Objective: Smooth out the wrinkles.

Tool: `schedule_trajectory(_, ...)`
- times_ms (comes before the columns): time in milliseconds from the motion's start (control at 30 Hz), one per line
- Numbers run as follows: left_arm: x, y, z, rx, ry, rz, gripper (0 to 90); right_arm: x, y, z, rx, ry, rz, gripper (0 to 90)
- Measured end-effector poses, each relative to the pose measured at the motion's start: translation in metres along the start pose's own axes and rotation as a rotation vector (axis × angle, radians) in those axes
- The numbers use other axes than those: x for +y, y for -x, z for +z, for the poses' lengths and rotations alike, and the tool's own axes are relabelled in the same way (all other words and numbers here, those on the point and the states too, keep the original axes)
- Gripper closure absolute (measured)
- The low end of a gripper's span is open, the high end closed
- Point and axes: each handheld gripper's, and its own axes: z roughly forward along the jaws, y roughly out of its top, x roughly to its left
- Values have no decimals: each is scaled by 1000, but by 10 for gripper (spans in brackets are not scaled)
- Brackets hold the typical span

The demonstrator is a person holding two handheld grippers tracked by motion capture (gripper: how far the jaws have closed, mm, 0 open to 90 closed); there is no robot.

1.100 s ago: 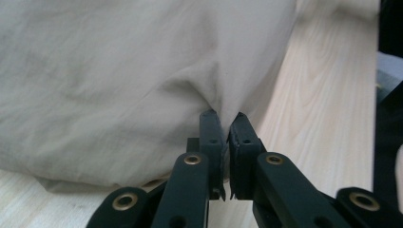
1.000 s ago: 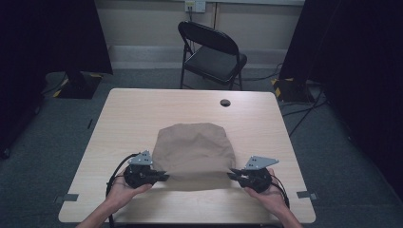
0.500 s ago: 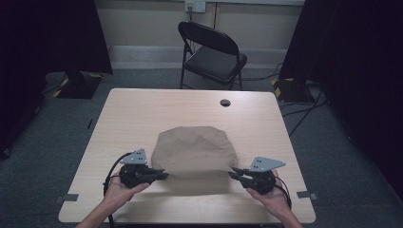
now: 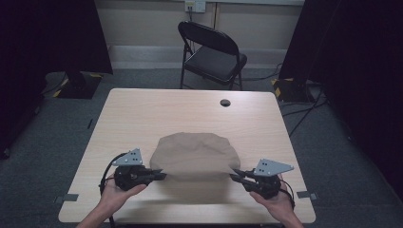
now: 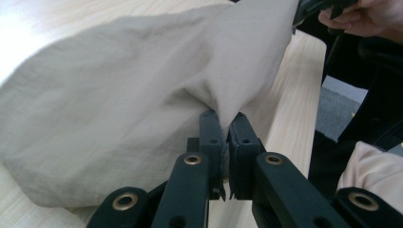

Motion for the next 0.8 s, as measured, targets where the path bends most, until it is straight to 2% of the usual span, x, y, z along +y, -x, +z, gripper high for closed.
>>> schedule_trajectory(67,2,1,-1,0,1,6,867,2,-1,-2,-2,6,-2,809)
schedule_trajectory(233,19,6,-12,4,42,26,868,13,-3,-13,-2,40,-11,810)
schedule_trajectory(333,28,12,-21,2,60,43,868,25,-7,-23,-8,74,-33,811)
schedule_trajectory(433,37,22,-31,5,74,67,868,34,-12,-32,-11,91,-47,813)
schedule_trajectory(533,41,26,-37,0,79,76,868,39,-17,-38,-9,98,-60,813)
schedule_trajectory(600,43,29,-41,-8,78,80,868,43,-22,-42,-2,101,-75,814)
schedule_trajectory(700,40,30,-40,-16,58,81,868,42,-26,-45,12,101,-68,814)
schedule_trajectory(733,35,25,-34,-16,33,63,868,37,-25,-41,18,79,-59,814)
schedule_trajectory(800,33,22,-31,-14,26,50,867,31,-21,-33,23,56,-44,813)
